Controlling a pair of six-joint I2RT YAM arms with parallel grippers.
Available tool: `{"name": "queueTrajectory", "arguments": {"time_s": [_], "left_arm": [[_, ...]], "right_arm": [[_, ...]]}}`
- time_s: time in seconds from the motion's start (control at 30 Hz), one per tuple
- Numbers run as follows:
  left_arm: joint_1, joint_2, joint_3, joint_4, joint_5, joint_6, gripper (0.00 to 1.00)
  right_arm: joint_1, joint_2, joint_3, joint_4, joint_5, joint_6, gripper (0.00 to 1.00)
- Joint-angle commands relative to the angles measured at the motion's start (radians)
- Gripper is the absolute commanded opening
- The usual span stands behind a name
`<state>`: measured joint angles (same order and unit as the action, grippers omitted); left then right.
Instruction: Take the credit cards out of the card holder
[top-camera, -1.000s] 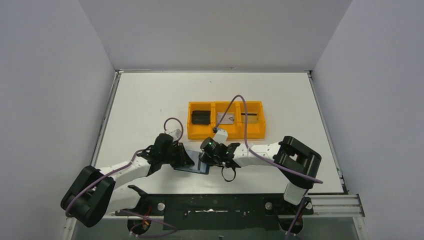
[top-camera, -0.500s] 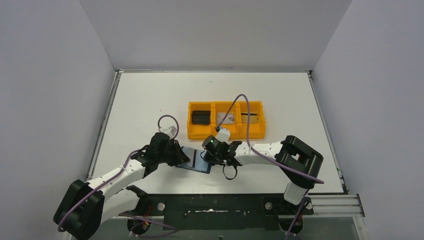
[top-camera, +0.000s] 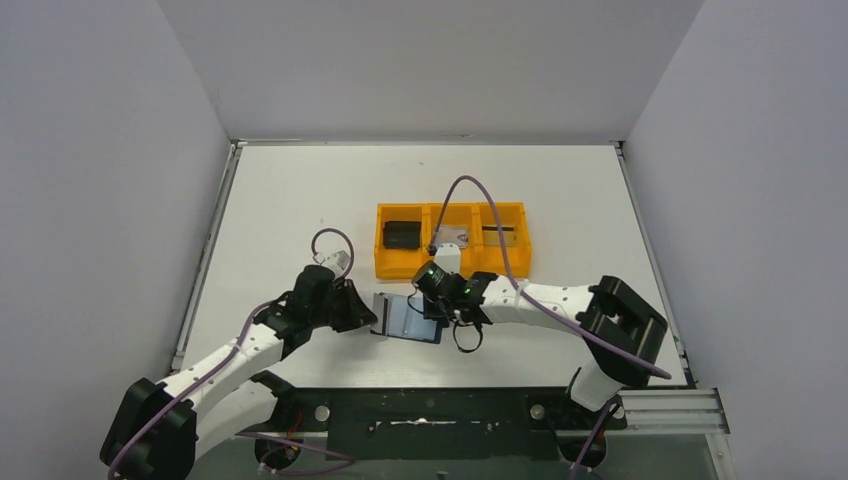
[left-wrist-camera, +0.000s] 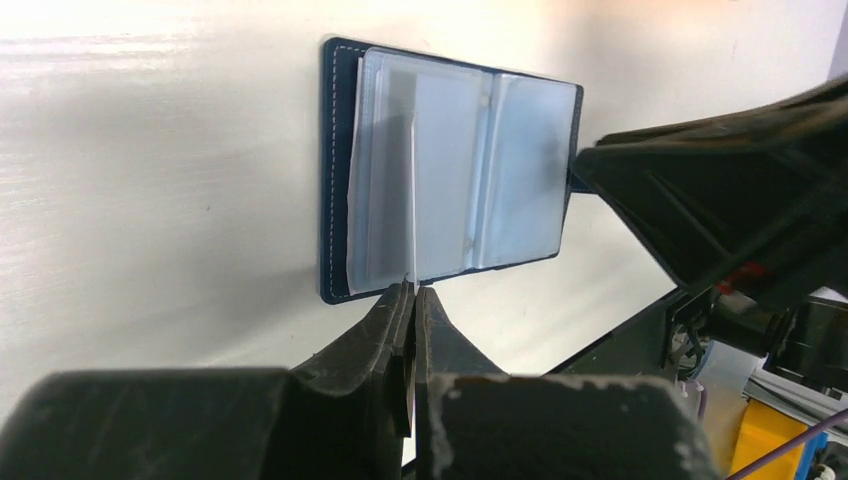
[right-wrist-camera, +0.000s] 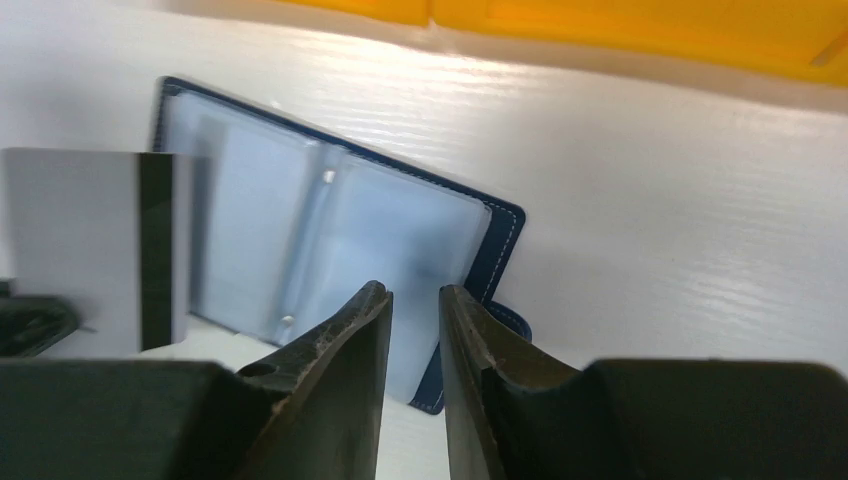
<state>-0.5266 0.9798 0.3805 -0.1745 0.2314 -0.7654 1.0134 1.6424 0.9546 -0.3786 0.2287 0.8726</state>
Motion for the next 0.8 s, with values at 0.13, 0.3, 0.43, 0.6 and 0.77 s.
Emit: {"name": "queueTrajectory", "arguments": {"time_s": [0.13,0.3,0.43,0.6,0.77], "left_arm": [[0.01,-0.078,0.056,0.106,0.006,0.005,0.0],[0.011,-0.099,0.097,0.141,0.016,0.028,0.0],[0.017,-0.14,0.103,0.154,-0.018,0.03,0.0],[0.02,-0.178,0.108,0.161,-0.025,0.039,0.0],[0.045,-0.159,0.143,0.138,0.008,0.013,0.0]], "right_arm": [[-0.013,-0.262,-0.04,0.107,0.067,-0.094,0.37],[-0.018,-0.371,-0.113,0.176,0.17,-0.059,0.48],[-0.019,-0.456,-0.202,0.268,0.259,-0.038,0.54],[-0.036,-0.554,-0.276,0.306,0.231,-0.002,0.72],[-0.084,-0.608,-0.323,0.254,0.213,0.094,0.78]]}}
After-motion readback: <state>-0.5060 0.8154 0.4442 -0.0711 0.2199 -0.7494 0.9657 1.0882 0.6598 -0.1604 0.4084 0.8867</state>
